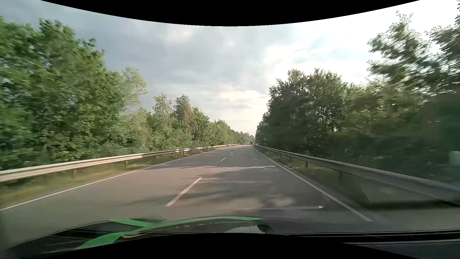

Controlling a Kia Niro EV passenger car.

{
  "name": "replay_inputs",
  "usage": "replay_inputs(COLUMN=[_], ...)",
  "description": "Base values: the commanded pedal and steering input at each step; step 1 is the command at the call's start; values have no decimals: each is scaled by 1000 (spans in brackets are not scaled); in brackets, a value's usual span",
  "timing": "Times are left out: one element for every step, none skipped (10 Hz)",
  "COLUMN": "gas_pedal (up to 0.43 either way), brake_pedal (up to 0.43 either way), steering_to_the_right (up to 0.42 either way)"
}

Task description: Follow the waypoints while adhering to traffic rules and regulations

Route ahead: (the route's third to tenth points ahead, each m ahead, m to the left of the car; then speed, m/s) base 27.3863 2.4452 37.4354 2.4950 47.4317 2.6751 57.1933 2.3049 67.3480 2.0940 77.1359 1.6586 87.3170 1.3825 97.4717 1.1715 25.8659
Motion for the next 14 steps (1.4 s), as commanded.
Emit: replay_inputs(gas_pedal=[248, 240, 228, 228, 228, 248, 260, 268, 268, 280, 287, 287, 287, 299], brake_pedal=[0, 0, 0, 0, 0, 0, 0, 0, 0, 0, 0, 0, 0, 0], steering_to_the_right=[1, 1, 1, 1, 1, 2, 2, 1, 1, 1, 1, 1, 1, 1])
